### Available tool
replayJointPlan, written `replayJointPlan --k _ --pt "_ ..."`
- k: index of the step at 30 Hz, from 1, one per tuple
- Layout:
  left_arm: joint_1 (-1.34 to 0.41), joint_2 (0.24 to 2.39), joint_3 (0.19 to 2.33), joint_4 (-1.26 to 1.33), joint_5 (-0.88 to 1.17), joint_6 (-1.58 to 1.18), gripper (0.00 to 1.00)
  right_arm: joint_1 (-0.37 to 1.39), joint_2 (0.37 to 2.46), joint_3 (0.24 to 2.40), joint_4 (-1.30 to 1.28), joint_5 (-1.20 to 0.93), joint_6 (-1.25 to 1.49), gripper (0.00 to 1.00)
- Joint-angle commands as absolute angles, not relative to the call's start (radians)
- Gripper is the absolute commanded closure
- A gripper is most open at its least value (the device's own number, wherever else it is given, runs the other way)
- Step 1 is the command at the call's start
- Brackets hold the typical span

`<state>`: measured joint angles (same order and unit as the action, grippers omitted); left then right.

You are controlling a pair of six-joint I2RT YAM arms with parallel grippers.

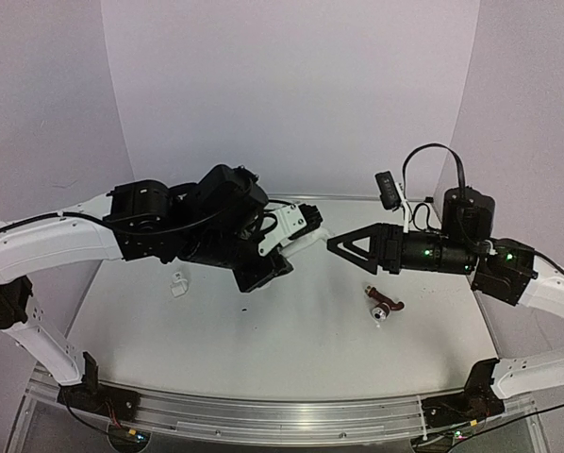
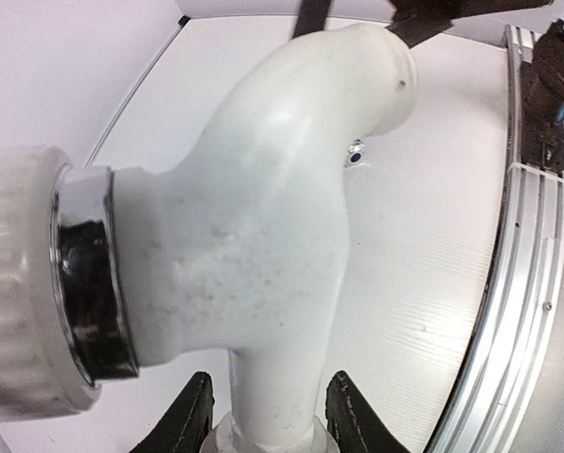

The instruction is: Install the water faucets

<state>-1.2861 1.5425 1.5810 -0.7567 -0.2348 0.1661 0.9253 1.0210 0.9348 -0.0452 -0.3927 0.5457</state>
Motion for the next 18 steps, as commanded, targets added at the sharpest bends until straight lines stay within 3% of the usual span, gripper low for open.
replayJointPlan --k 1,6,18 --pt "-1.186 1.501 1.558 -0.692 -0.247 0.110 0.87 0.859 0.943 0.881 -0.072 -0.370 0.569 0.08" --pt "-1.059 1.518 1.536 -0.677 -0.206 0.066 0.83 0.808 0.893 0.873 -0.078 -0.334 0.542 0.02" --pt "-0.707 1.814 1.627 -0.631 0.057 -0.043 0.80 0.780 0.849 0.818 -0.093 -0.257 0.362 0.02"
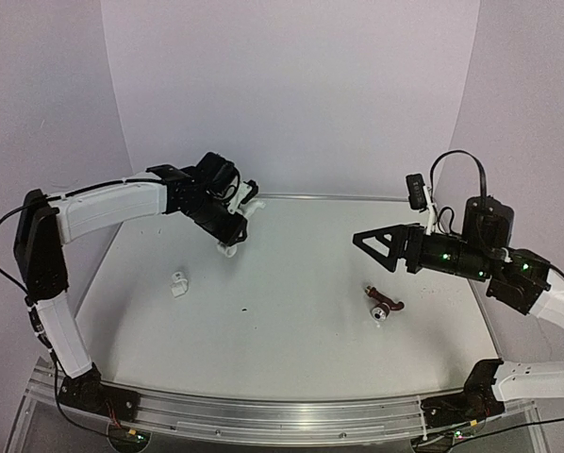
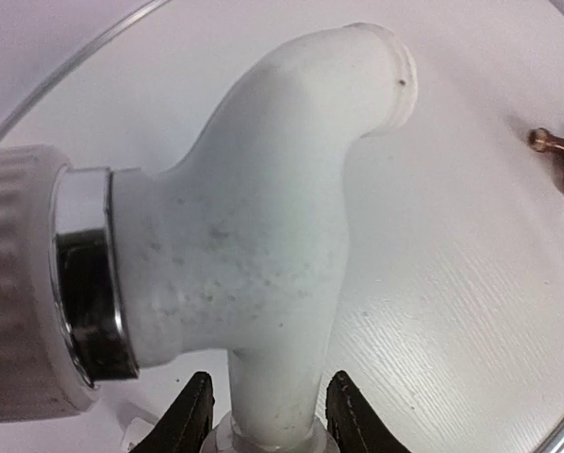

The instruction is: Install the water faucets

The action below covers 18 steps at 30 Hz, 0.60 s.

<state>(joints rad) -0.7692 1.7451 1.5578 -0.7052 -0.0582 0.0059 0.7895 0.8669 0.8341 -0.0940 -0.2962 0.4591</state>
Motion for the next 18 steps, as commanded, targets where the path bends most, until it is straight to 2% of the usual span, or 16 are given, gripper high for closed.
replayJointPlan --k 1,7,18 --pt "-0.693 1.857 1.642 -0.629 0.077 -0.046 0.80 0.778 0.848 0.816 -0.097 -0.255 0.349 0.02" --pt "-0.676 2.126 1.813 -0.644 0.162 -0.069 0.78 0.755 0.814 0.788 -0.105 -0.245 0.328 0.02" --pt "-0.677 2.388 2.083 -0.724 0.152 -0.127 0.72 0.730 0.798 0.775 -0.118 -0.267 0.329 0.02"
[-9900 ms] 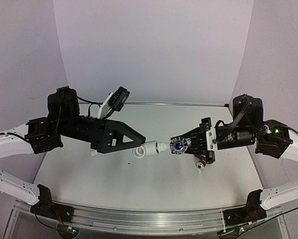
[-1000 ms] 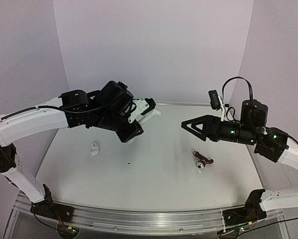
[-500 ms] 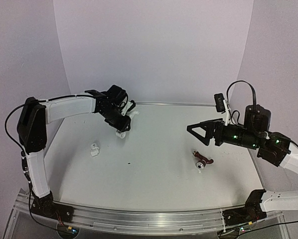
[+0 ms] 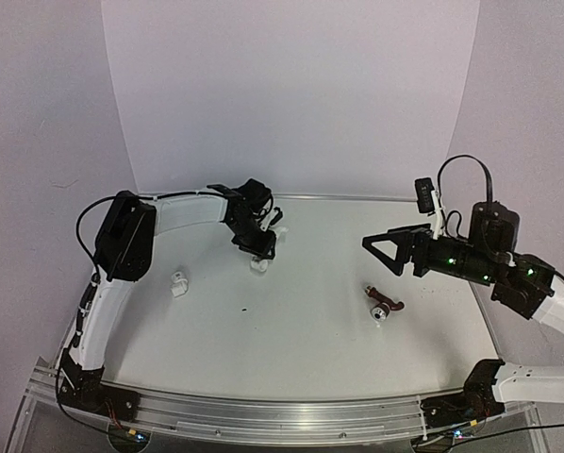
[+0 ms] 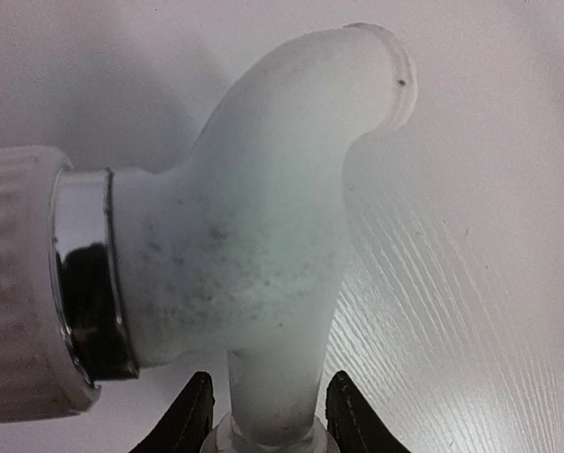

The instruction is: Install the water faucets

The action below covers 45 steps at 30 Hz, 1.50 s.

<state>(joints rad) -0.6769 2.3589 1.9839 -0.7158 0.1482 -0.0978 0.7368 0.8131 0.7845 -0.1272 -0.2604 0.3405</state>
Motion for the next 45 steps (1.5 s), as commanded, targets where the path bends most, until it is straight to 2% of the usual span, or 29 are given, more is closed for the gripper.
replayJointPlan --k 1,6,8,10,17,18,19,23,24,25,30,37,45 --pt "-0.677 2.397 2.088 -0.723 0.153 -0.128 0.72 0.730 0.798 0.775 -0.119 -0.268 0.328 0.02" --pt "-0.676 2.476 2.171 -0.741 0.109 -0.137 0.71 0.728 0.801 0.775 -0.119 -0.263 0.322 0.02" --pt "-0.676 2.497 2.196 -0.751 0.106 -0.138 0.67 0.728 0.801 0.776 -0.120 -0.264 0.322 0.02" --pt "-0.676 2.504 2.200 -0.736 0.072 -0.146 0.57 0.727 0.803 0.778 -0.122 -0.270 0.321 0.02" --pt "-0.661 2.555 2.294 -0.739 0.022 -0.155 0.51 0.727 0.816 0.784 -0.121 -0.267 0.313 0.02" --pt "-0.661 2.554 2.300 -0.740 0.020 -0.155 0.48 0.727 0.817 0.787 -0.121 -0.267 0.312 0.02" --pt "-0.660 2.542 2.300 -0.733 0.020 -0.156 0.38 0.728 0.821 0.795 -0.121 -0.269 0.304 0.02" --pt "-0.661 2.436 2.278 -0.710 0.069 -0.160 0.14 0.727 0.839 0.822 -0.121 -0.260 0.282 0.02" --pt "-0.661 2.403 2.267 -0.710 0.093 -0.161 0.03 0.727 0.850 0.835 -0.122 -0.258 0.276 0.02" --pt "-0.661 2.381 2.263 -0.712 0.099 -0.164 0.01 0.727 0.857 0.840 -0.123 -0.255 0.275 0.02" --pt "-0.654 2.202 2.214 -0.747 0.130 -0.201 0.00 0.727 0.973 0.991 -0.201 -0.251 0.196 0.02" --pt "-0.467 1.912 1.895 -0.639 0.304 -0.376 0.00 0.685 1.220 1.276 -0.368 -0.279 0.040 0.02" --pt "-0.270 1.609 1.488 -0.569 0.279 -0.496 0.00 0.392 1.491 1.527 -0.598 -0.448 -0.128 0.02"
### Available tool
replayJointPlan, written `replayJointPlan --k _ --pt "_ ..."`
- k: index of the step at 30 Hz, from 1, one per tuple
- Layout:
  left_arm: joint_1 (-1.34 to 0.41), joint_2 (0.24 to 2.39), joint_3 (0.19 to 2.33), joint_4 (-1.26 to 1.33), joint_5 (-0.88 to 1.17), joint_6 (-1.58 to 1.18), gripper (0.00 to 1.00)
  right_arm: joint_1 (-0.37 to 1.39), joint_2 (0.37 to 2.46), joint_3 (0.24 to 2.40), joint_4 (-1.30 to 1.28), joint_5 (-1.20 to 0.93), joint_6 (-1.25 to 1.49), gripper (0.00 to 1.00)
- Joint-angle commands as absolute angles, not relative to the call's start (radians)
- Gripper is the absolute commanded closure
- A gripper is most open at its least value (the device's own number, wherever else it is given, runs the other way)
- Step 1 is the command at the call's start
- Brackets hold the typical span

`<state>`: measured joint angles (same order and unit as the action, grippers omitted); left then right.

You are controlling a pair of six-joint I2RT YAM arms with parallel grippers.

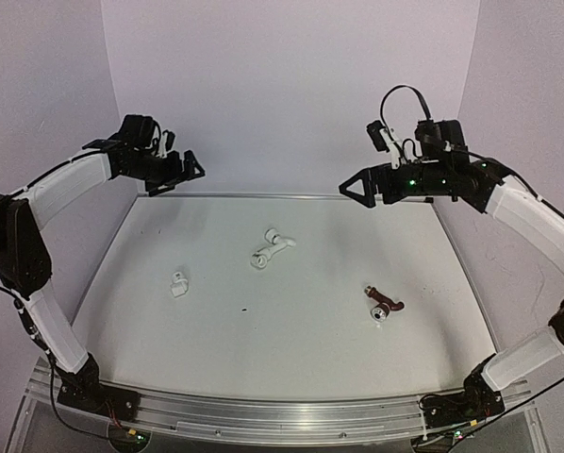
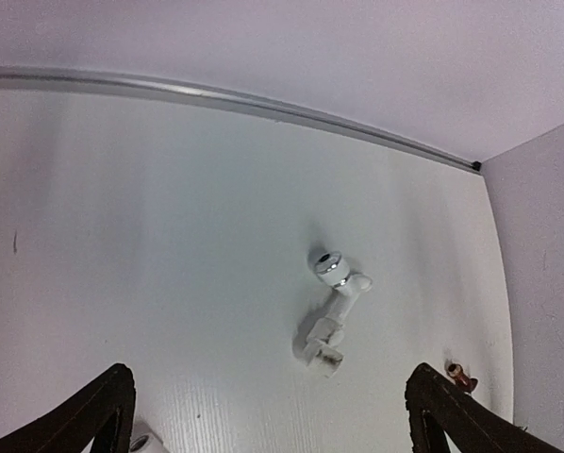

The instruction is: Install the water faucets

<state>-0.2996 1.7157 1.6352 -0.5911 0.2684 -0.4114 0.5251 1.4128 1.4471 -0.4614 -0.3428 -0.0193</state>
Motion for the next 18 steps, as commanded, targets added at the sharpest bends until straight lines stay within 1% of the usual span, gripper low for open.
replayJointPlan --k 1,4,9,11,15,18 --pt "-0.257 1.573 1.461 -0.567 0.266 -0.500 0.00 0.359 1.502 1.531 -0.600 -0.460 -0.146 0.02" --pt "-0.245 1.469 1.327 -0.566 0.211 -0.510 0.00 0.284 1.553 1.533 -0.598 -0.459 -0.196 0.02" --pt "-0.238 1.361 1.194 -0.622 0.135 -0.535 0.00 0.181 1.541 1.478 -0.569 -0.526 -0.197 0.02" --pt "-0.235 1.305 1.131 -0.622 0.130 -0.557 0.00 0.177 1.517 1.426 -0.508 -0.474 -0.136 0.02" --pt "-0.235 1.237 1.054 -0.613 0.115 -0.600 0.00 0.177 1.458 1.355 -0.440 -0.444 -0.122 0.02" --pt "-0.234 1.213 1.052 -0.623 0.124 -0.611 0.00 0.177 1.427 1.312 -0.389 -0.383 -0.090 0.02"
